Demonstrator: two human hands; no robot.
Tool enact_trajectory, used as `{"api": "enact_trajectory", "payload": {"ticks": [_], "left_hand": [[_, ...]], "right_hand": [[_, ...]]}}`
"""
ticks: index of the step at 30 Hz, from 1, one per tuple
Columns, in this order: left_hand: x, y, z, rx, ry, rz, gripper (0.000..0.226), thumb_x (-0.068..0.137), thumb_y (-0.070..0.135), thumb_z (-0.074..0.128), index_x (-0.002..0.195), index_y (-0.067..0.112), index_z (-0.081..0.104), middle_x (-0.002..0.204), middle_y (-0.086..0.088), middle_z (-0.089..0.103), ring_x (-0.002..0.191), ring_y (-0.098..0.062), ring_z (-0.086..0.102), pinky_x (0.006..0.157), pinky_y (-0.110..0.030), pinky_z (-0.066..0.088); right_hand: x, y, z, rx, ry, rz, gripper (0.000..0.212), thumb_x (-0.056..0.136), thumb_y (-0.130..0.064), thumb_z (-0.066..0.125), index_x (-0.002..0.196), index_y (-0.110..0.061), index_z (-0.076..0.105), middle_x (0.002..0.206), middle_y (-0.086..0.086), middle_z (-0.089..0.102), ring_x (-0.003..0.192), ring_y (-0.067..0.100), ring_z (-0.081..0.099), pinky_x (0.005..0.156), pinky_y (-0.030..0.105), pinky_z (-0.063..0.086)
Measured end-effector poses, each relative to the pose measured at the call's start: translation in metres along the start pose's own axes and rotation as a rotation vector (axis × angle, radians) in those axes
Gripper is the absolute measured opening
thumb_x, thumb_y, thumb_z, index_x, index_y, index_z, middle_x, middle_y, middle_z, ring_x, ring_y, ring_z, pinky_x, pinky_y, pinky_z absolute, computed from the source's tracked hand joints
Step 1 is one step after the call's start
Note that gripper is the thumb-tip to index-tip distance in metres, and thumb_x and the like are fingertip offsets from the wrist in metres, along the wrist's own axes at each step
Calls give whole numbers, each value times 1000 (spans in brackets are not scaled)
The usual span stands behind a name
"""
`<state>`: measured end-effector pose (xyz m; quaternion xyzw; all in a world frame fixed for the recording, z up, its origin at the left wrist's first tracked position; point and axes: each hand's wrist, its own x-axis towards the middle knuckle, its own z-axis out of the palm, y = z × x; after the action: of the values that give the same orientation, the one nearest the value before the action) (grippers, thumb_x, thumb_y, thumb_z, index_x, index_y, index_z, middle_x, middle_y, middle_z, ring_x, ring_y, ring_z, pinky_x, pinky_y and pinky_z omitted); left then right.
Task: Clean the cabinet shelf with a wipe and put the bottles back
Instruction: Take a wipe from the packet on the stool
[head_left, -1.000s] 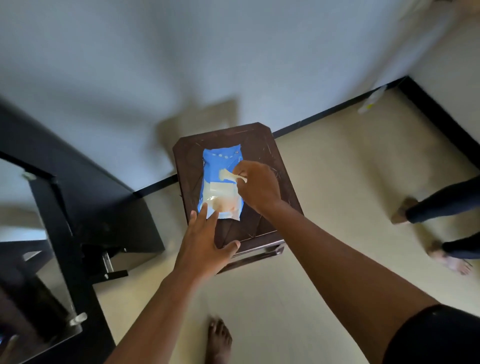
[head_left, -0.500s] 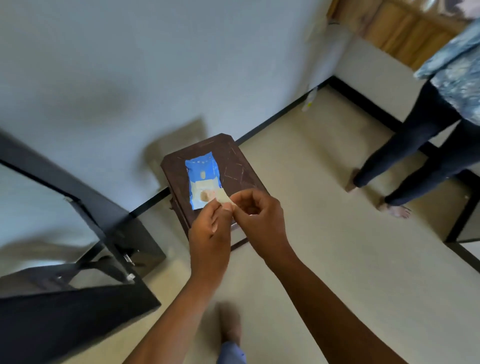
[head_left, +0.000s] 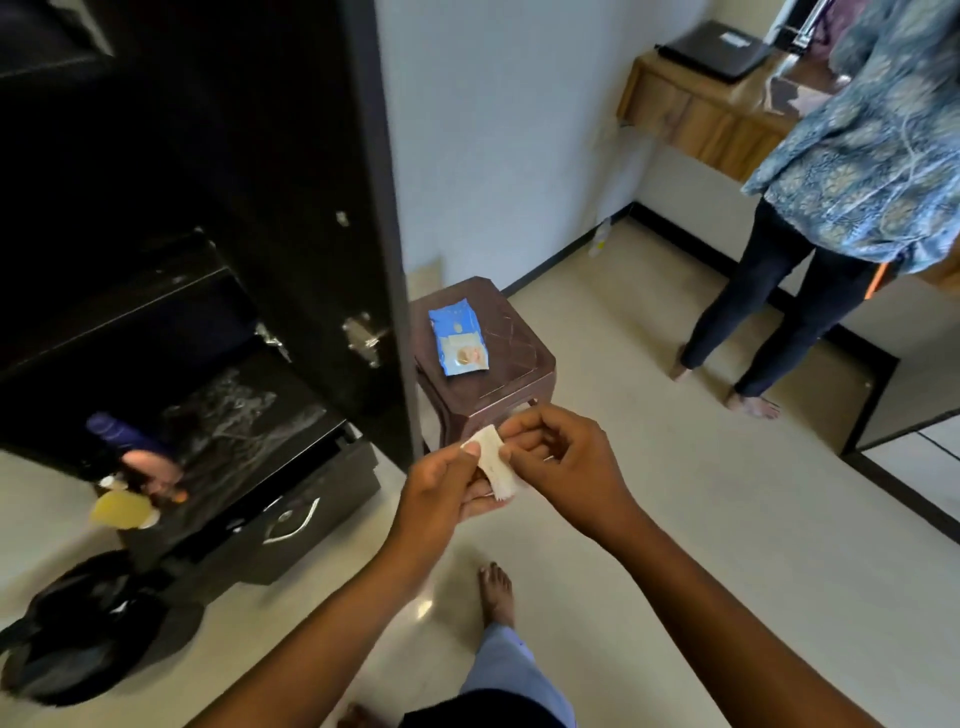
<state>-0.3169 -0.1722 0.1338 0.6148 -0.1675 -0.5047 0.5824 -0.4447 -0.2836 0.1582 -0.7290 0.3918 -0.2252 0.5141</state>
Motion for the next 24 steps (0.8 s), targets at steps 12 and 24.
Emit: {"api": "enact_trajectory", "payload": {"ticks": [12, 24], "left_hand": [[-68, 5, -164, -12, 236, 32, 22, 102, 12, 61, 119, 13, 75, 105, -8, 82, 94, -23, 81, 76, -29, 65], [-9, -12, -272, -122, 645, -4, 16, 95, 14, 74, 98, 28, 80, 89, -4, 82, 84, -24, 80, 76, -36, 64]], "right_hand": [[-43, -53, 151, 227, -173, 159, 12, 93, 1, 70, 101, -8, 72, 90, 9, 74, 83, 13, 76, 63, 21, 60], [42, -37, 299, 42, -275, 204, 24, 88, -15, 82, 108, -25, 74, 101, -4, 77, 91, 13, 75, 81, 34, 66]]}}
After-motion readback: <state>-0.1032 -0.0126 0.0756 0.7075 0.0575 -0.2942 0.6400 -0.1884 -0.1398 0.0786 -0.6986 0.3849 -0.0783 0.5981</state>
